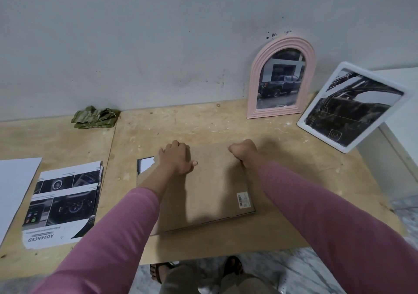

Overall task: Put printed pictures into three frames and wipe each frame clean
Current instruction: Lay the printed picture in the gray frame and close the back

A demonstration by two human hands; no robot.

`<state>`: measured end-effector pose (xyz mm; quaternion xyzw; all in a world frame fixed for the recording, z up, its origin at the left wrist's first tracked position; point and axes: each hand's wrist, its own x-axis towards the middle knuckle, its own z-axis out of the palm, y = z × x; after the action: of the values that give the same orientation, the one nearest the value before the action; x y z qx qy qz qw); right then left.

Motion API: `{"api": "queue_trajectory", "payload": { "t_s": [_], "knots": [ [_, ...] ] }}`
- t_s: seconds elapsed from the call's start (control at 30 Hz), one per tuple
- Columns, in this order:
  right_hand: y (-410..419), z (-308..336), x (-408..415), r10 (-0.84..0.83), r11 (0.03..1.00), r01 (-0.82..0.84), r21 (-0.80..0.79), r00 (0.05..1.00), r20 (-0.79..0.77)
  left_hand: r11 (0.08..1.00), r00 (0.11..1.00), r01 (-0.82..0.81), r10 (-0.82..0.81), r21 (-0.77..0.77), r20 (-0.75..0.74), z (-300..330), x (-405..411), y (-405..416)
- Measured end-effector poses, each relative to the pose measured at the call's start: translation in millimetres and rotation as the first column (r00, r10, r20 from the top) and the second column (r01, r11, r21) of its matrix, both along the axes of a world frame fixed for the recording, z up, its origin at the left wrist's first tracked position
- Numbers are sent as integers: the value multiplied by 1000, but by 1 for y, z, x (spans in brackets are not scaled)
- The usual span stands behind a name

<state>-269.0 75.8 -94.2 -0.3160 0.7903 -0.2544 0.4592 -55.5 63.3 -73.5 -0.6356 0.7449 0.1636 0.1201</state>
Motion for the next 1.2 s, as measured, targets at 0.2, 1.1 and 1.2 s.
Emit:
{"api": "queue_trajectory", "payload": {
  "t_s": [0.2,1.1,1.2],
  "knots": [
    [-2,3,-5,-90,995,77,55,959,269,997,999,10,-6,78,-45,6,8,-8],
    [54,31,-33,225,972,-179,-153,894,388,950,811,-294,307,108,-497,25,43,-13],
    [63,33,-41,378,924,-378,-59,880,287,938,775,-329,334,108,-537,24,50,-14]
  ]
}}
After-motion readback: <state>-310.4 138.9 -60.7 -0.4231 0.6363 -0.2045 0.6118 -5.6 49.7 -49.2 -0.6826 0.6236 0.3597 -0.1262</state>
